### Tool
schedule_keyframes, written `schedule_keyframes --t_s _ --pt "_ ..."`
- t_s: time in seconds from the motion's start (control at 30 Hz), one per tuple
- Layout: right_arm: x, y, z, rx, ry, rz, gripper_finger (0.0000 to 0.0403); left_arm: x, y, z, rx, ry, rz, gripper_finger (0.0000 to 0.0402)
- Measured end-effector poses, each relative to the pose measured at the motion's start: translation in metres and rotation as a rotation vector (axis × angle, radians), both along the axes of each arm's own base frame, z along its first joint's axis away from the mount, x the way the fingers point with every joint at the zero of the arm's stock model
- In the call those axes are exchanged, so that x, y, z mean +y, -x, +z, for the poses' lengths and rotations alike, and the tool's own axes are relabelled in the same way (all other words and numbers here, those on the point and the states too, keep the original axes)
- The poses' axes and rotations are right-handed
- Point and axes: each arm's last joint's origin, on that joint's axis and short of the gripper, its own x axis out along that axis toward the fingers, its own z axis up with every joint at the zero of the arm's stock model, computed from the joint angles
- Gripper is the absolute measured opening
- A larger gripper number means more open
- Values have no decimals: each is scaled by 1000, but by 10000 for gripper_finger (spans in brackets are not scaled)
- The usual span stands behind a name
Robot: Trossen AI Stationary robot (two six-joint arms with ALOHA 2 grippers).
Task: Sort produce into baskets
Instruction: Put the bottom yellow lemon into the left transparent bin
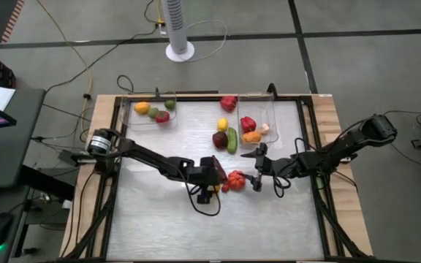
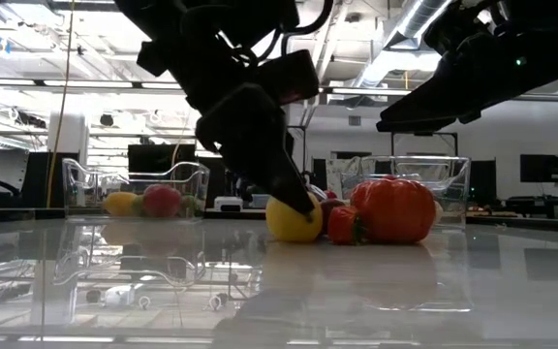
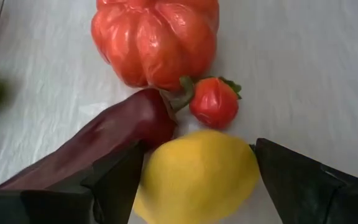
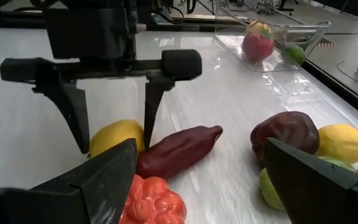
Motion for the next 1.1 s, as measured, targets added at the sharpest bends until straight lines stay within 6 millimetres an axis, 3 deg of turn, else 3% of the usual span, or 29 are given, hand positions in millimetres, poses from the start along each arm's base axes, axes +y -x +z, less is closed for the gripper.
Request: schedule_keyframes --t_s 0.17,0.5,0.7,0.93,1.1 --pt "0 0 0 4 2 0 372 -3 0 1 -21 -21 2 287" --pt "0 0 0 -5 -1 0 372 -6 5 3 16 -24 7 208" --pt "0 0 -1 8 4 0 372 -6 17 15 61 -81 30 193" --pt "0 0 -1 9 2 -1 372 3 35 48 62 -228 122 191" --pt "0 0 -1 7 -1 -2 372 26 64 87 73 -497 325 190"
